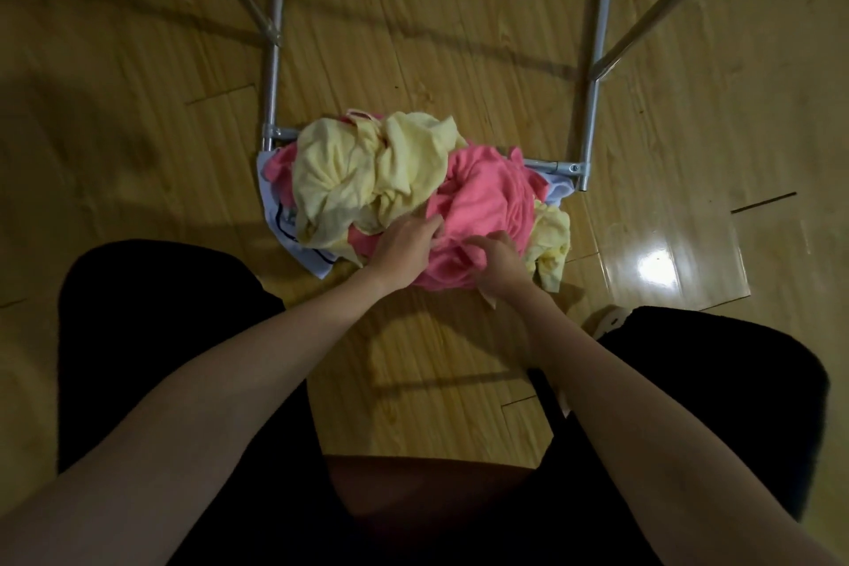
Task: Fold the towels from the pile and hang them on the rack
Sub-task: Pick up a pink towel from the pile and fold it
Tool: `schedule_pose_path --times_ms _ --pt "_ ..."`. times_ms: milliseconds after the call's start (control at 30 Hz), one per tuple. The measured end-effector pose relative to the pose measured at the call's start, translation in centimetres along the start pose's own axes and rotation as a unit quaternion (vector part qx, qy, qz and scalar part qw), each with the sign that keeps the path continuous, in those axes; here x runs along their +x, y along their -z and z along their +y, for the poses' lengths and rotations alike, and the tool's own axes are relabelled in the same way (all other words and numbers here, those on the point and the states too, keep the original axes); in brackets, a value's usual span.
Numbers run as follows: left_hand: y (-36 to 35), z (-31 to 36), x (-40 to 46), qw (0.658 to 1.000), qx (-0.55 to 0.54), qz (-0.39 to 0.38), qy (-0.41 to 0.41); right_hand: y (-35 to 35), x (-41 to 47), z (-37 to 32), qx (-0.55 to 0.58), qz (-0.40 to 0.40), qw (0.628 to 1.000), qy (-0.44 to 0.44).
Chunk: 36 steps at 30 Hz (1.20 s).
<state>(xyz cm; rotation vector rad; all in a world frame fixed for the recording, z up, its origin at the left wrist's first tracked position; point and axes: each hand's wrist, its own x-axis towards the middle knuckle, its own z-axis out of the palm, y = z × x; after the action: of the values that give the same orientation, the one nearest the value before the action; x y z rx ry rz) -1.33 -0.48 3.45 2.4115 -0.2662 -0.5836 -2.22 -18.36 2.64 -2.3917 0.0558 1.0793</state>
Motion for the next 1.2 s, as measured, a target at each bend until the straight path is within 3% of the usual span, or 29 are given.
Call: schedule_pose_path --times_ms 133,367,600,800,1000,1100,1200 --pt "3.7 3.2 -1.6 0.997 -0.067 0.023 -0.026 2.5 -1.3 -0.7 0.008 0.042 0.998 0.046" --pt "11.5 10.2 -4.9 0.979 -0.153 0.093 -0.094 7.2 -7.4 -3.3 0.120 0.095 0.981 0.118" --pt "16.9 16.2 -8.8 0.970 -0.162 0.110 -0.146 10.7 -14.9 -7.6 0.235 0.183 0.926 0.231" --pt "20.4 19.4 -11.9 0.958 -0.222 0.119 -0.140 13.5 -19.9 -10.9 0.279 0.129 0.906 0.292" --pt "24.9 19.7 -15.1 0.939 -0.283 0.155 -0.119 16.2 -24.9 -13.2 0.388 0.096 0.855 0.330" --pt "27.0 19.2 -17.1 0.945 -0.292 0.118 -0.093 17.2 -26.6 -14.9 0.429 0.086 0.835 0.335" --pt "28.1 18.6 -18.9 0.973 -0.213 0.059 -0.071 17.7 -27.6 -16.6 0.448 0.090 0.821 0.342"
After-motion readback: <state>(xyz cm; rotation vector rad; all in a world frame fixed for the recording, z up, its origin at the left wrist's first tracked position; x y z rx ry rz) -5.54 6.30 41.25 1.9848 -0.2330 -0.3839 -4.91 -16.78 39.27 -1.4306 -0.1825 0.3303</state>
